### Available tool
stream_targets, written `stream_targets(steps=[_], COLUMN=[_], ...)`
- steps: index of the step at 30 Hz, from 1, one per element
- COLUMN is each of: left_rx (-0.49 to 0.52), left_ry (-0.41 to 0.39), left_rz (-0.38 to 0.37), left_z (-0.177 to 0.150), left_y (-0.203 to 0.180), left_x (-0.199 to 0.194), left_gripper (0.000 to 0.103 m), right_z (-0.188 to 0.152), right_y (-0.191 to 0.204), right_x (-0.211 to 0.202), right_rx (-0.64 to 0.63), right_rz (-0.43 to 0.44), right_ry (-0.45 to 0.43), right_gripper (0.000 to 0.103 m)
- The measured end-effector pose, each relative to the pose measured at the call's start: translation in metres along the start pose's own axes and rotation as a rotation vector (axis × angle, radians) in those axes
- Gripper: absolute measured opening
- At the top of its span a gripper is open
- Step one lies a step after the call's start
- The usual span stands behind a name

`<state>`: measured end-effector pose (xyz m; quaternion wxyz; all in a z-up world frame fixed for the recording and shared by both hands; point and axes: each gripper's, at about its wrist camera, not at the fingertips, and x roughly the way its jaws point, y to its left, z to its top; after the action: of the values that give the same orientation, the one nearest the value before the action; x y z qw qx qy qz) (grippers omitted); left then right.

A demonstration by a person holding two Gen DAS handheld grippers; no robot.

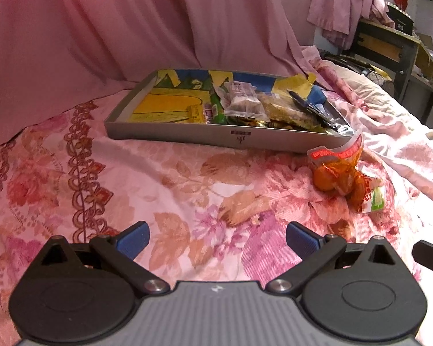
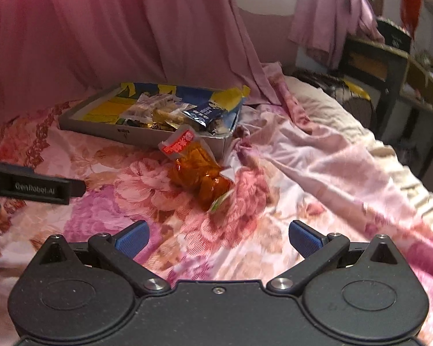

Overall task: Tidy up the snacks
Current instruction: 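Lift both open tools and move them back toward the orange candy bag, then grasp the orange candy bag with the right tool while the left tool grasps the mandarin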

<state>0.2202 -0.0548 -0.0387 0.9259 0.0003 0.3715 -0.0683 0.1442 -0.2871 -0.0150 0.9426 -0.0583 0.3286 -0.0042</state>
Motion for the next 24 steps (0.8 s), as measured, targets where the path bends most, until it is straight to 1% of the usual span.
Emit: stream_targets(steps=[4, 11, 16, 22, 24], left_rx=[0.051, 0.118, 0.162, 0.219, 0.232], left_ry=[0.008, -0.011, -0.020, -0.037, -0.043], left_rz=[-0.007, -0.031, -0.053, -0.077, -0.075], left_z=[0.007, 0.020, 0.025, 0.028, 0.029], left_y=[-0.006, -0.020, -0.029, -0.038, -0.041], left_x=[0.008, 0.021, 0.032, 0.043, 0.046], left_gripper=[0.103, 0.102, 0.102, 0.102, 0.102], right_z=[0.002, 0.004, 0.006, 0.007, 0.007], right_y=[0.005, 0.011, 0.009, 0.010, 0.011], right_x=[0.014, 0.048, 0.069, 0.088, 0.093], right_rx=[-0.077, -0.211, -0.244, -0.287, -0.304], right_rz=[-0.013, -0.041, -0.056, -0.039, -0.033], right_ry=[-0.013, -0.038, -0.059, -0.086, -0.087], right_gripper=[0.102, 0.102, 0.102, 0.099, 0.097])
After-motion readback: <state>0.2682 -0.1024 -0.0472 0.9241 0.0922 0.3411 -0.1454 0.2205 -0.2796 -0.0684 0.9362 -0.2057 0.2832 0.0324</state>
